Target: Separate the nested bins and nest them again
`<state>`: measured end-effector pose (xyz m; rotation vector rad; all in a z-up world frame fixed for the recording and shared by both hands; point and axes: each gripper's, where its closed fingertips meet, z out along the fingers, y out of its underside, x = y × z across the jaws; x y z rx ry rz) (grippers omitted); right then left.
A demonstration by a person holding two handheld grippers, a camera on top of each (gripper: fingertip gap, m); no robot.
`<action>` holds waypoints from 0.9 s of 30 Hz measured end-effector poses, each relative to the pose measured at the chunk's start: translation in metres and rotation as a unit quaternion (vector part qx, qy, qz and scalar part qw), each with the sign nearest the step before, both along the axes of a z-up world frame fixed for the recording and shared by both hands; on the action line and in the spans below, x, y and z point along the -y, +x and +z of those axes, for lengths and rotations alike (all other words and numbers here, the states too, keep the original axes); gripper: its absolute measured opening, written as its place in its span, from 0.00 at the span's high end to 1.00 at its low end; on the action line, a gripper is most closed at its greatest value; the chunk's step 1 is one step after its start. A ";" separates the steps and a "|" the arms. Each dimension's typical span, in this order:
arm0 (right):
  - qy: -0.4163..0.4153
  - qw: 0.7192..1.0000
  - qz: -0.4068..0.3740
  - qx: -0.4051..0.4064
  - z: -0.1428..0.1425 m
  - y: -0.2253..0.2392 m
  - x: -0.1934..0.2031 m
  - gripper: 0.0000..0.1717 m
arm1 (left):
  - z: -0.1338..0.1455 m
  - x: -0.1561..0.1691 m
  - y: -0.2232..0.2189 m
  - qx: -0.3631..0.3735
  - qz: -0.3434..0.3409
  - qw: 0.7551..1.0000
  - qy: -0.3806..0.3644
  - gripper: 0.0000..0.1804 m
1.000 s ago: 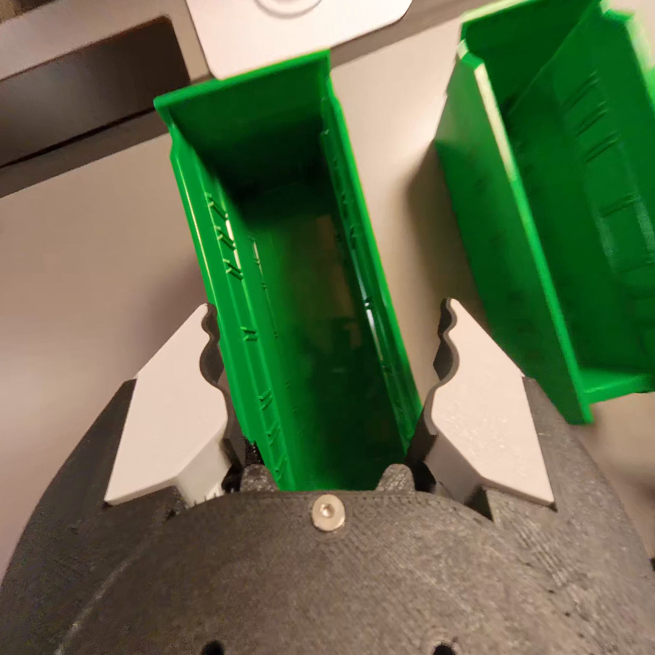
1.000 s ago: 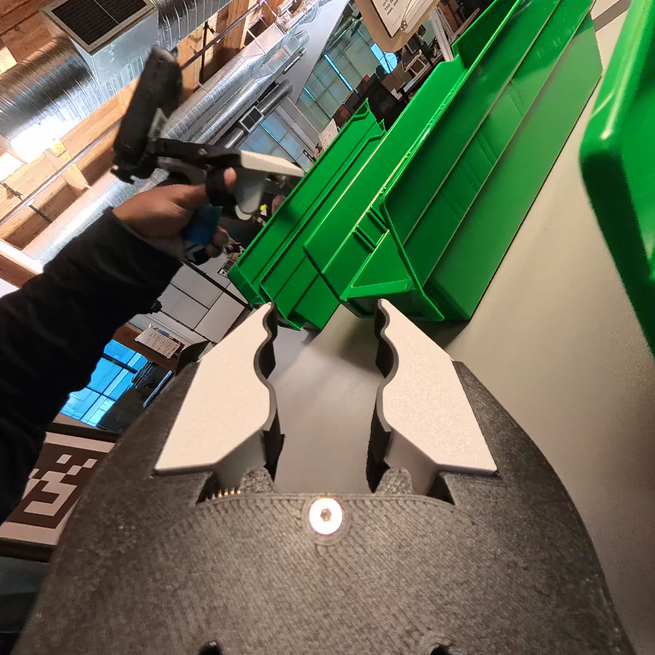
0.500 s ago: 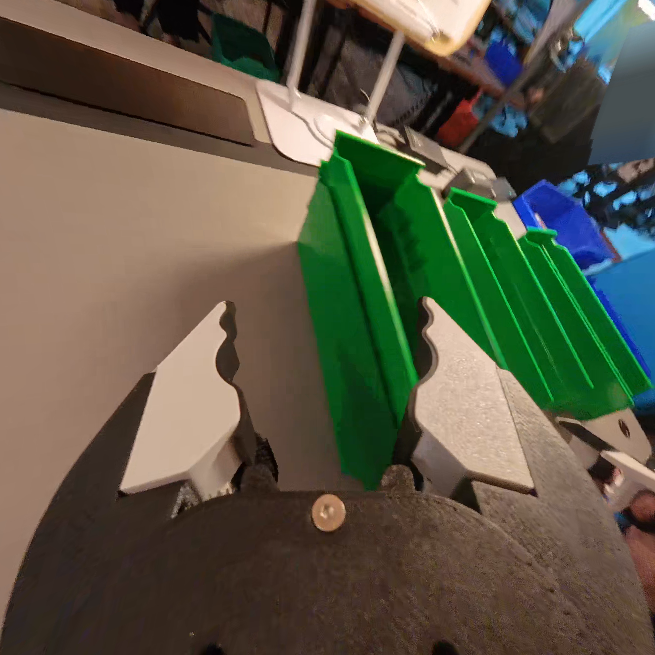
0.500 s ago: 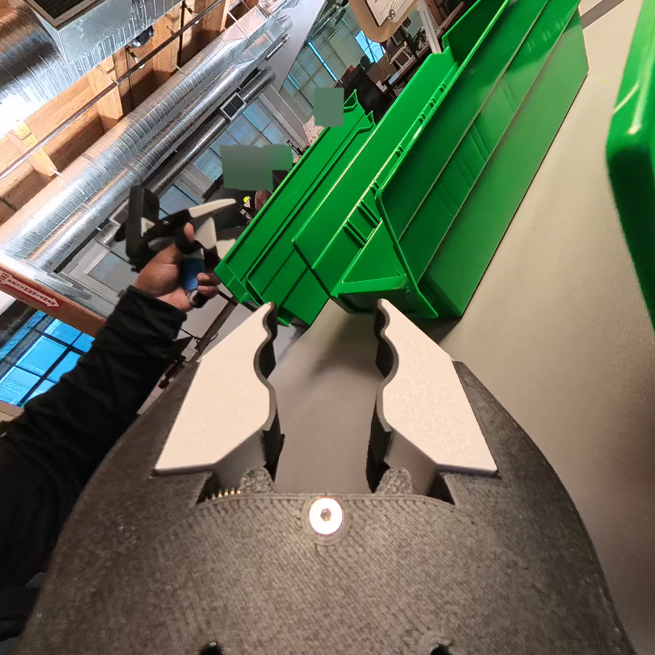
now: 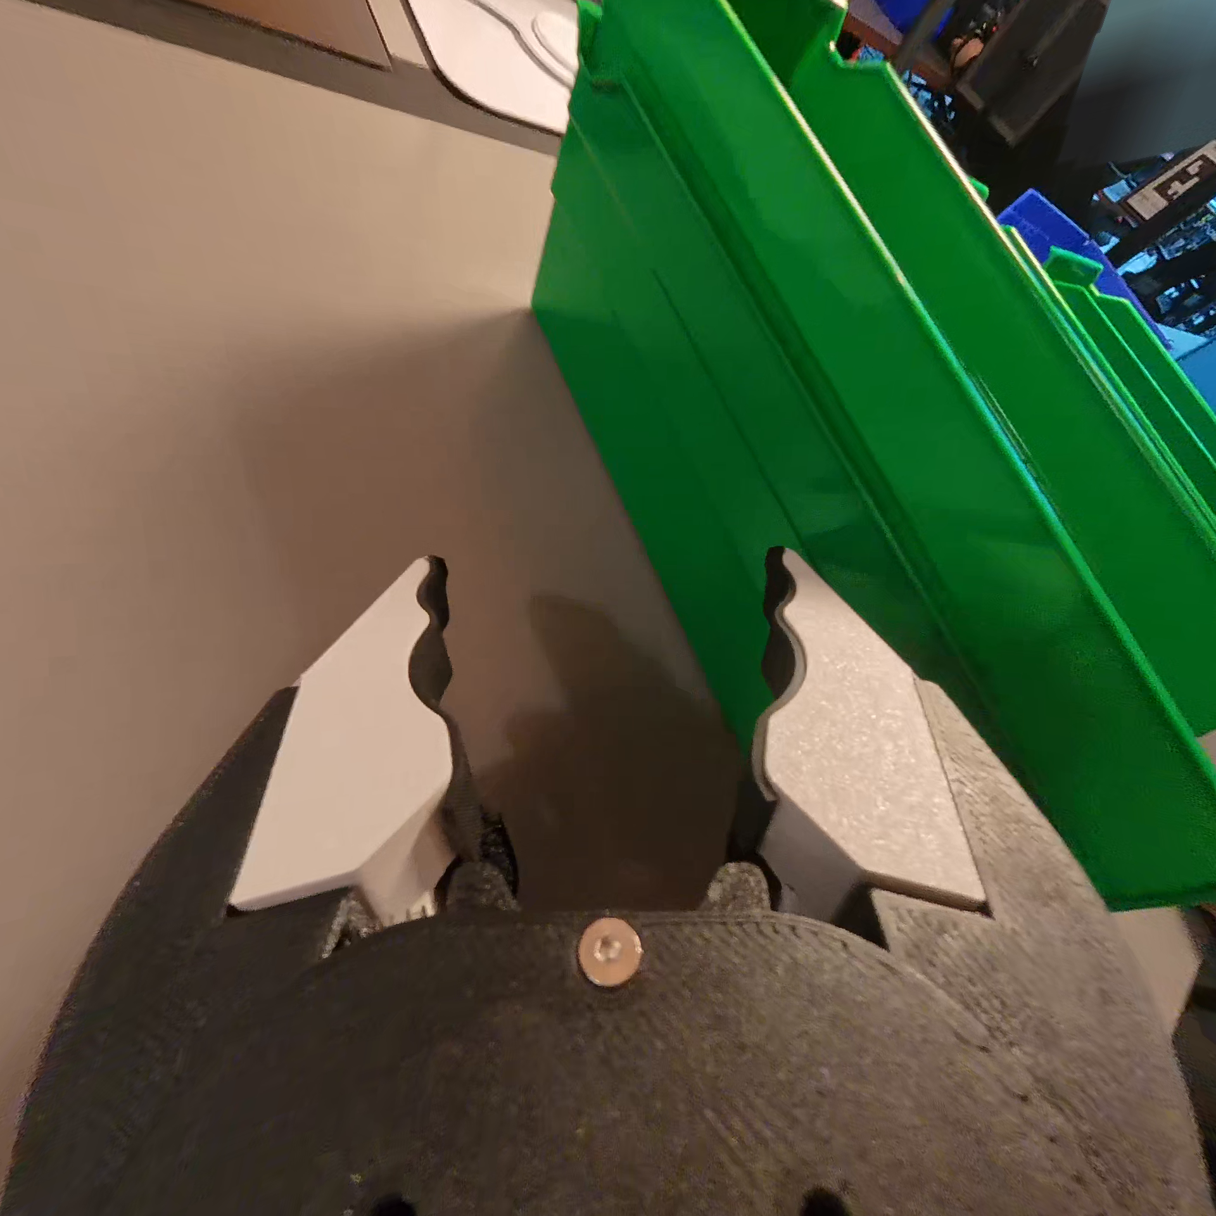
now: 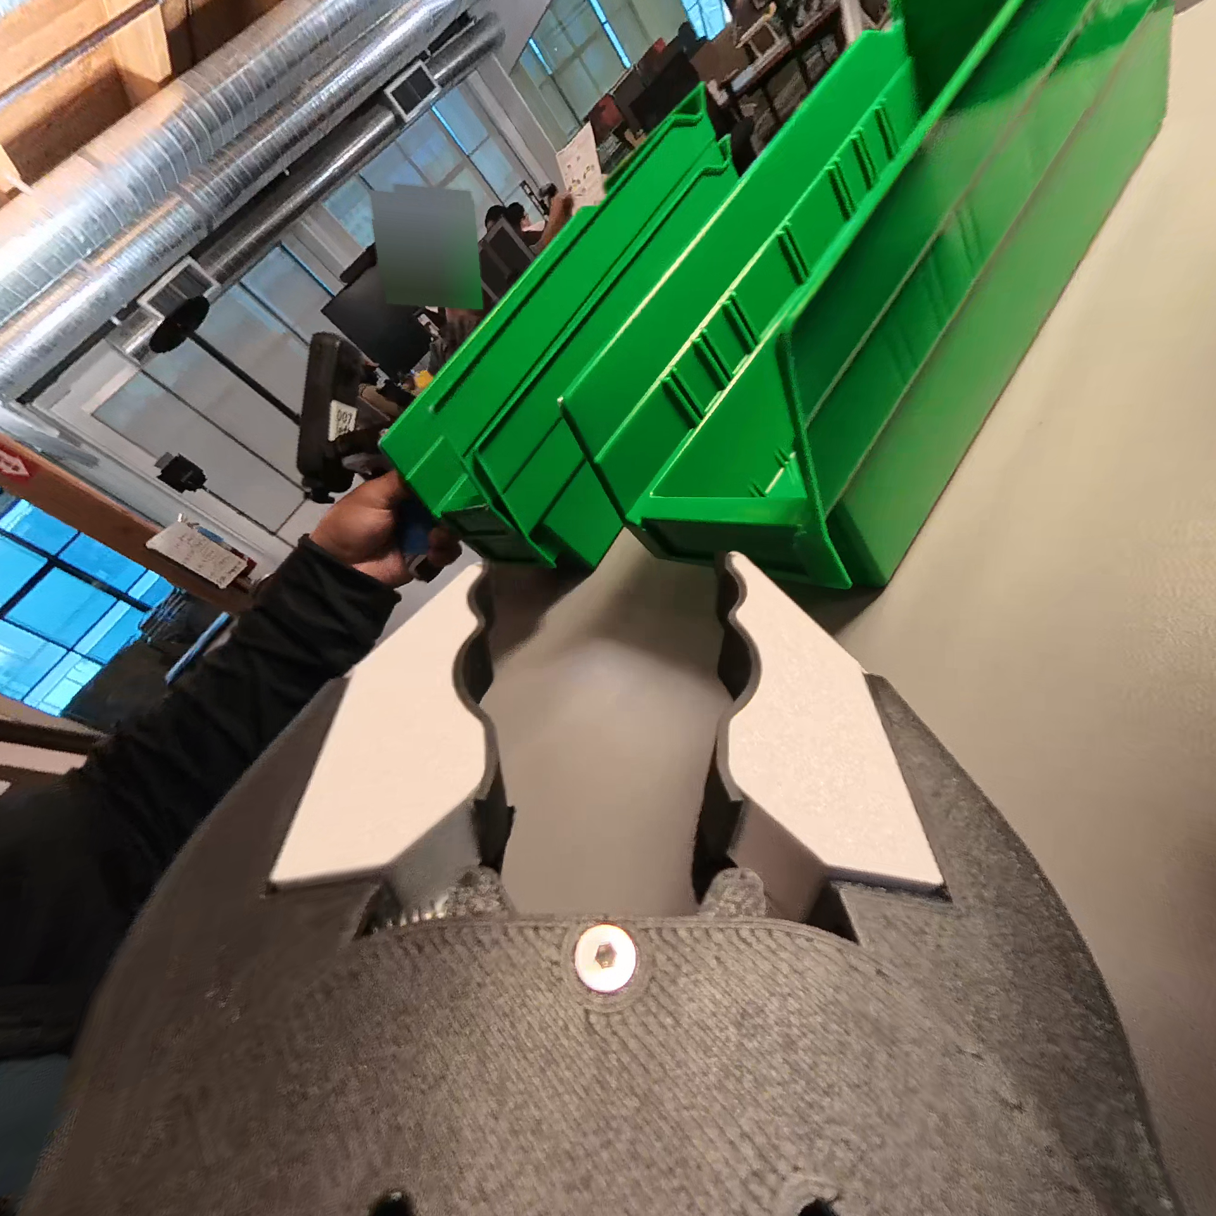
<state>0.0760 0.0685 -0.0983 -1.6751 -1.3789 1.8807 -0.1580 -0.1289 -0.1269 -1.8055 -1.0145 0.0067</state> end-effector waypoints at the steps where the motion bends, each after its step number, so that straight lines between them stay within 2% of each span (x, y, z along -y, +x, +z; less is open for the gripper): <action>1: 0.008 1.000 0.005 -0.005 0.002 0.002 0.002 0.56 | 0.003 0.003 -0.006 -0.010 0.006 1.000 0.001 0.46; 3: 0.020 1.000 0.004 -0.017 0.013 0.006 0.004 0.51 | 0.009 0.010 -0.021 -0.032 0.017 0.999 0.005 0.45; 5: 0.032 0.999 -0.008 -0.037 0.036 0.008 0.004 0.48 | 0.019 0.013 -0.040 -0.058 0.026 0.998 0.013 0.43; 7: 0.080 0.995 -0.033 -0.039 0.058 0.001 -0.001 0.43 | 0.024 0.011 -0.063 -0.089 0.035 0.995 0.011 0.41; 9: 0.152 0.986 -0.068 -0.020 0.073 -0.014 -0.012 0.31 | 0.021 0.002 -0.082 -0.101 0.025 0.995 0.008 0.40; 12: 0.235 0.966 -0.101 0.033 0.081 -0.047 -0.027 0.12 | 0.006 -0.014 -0.088 -0.062 -0.004 0.997 0.046 0.36; 13: 0.255 0.960 -0.106 0.055 0.080 -0.059 -0.032 0.07 | 0.004 -0.017 -0.086 -0.054 -0.012 0.997 0.062 0.37; 15: 0.273 0.953 -0.096 0.090 0.076 -0.084 -0.037 0.07 | 0.009 -0.016 -0.079 -0.059 -0.037 0.995 0.070 0.37; 17: 0.287 0.945 -0.096 0.126 0.070 -0.109 -0.045 0.07 | 0.003 -0.013 -0.074 -0.061 -0.055 0.995 0.057 0.38; 20: 0.306 0.924 -0.089 0.211 0.046 -0.138 -0.059 0.07 | 0.008 -0.009 -0.075 -0.036 -0.055 0.993 0.095 0.41; 24: 0.291 0.903 -0.032 0.315 0.009 -0.154 -0.057 0.07 | 0.009 -0.007 -0.077 -0.025 -0.050 0.992 0.113 0.42; 27: 0.265 0.893 -0.004 0.364 -0.008 -0.154 -0.054 0.07 | 0.008 -0.008 -0.077 -0.023 -0.051 0.992 0.111 0.43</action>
